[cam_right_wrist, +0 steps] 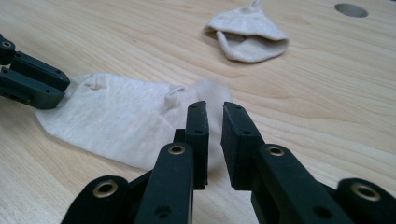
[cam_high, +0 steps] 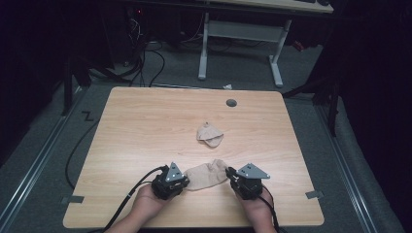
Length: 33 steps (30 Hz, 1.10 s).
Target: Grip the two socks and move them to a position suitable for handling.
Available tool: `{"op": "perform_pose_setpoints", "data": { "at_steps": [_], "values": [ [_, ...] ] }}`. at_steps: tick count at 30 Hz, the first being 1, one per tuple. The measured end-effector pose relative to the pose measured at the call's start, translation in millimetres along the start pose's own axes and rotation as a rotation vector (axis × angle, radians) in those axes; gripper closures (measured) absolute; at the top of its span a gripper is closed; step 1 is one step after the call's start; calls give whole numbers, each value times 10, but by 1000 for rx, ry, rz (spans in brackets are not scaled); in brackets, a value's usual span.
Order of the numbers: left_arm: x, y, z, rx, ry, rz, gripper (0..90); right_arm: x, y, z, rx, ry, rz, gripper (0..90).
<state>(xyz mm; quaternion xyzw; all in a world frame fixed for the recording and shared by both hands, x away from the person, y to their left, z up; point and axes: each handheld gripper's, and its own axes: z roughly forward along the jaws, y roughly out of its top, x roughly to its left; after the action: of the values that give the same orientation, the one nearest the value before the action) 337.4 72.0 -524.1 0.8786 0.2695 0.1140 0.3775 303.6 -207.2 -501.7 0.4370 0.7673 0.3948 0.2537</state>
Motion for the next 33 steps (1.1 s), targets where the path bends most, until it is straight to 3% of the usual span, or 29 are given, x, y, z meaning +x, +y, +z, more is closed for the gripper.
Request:
{"op": "perform_pose_setpoints", "data": {
  "at_steps": [6,9,16,21,27,33],
  "values": [
    [52,19,-62,-42,13,-29,778,10,21,47,13,2,-29,834],
    [76,62,-53,-77,-25,-84,752,12,40,154,40,9,-42,862],
    [19,101,81,-59,-12,-41,738,-42,47,422,128,-6,-55,895],
    [34,75,122,-28,-5,-32,741,-3,17,472,165,-7,-86,895],
    [3,7,43,-6,-13,-12,729,109,-39,404,160,40,-86,891],
    [-52,-129,-173,50,-24,5,725,296,-113,256,171,102,-120,882]
  ]
}}
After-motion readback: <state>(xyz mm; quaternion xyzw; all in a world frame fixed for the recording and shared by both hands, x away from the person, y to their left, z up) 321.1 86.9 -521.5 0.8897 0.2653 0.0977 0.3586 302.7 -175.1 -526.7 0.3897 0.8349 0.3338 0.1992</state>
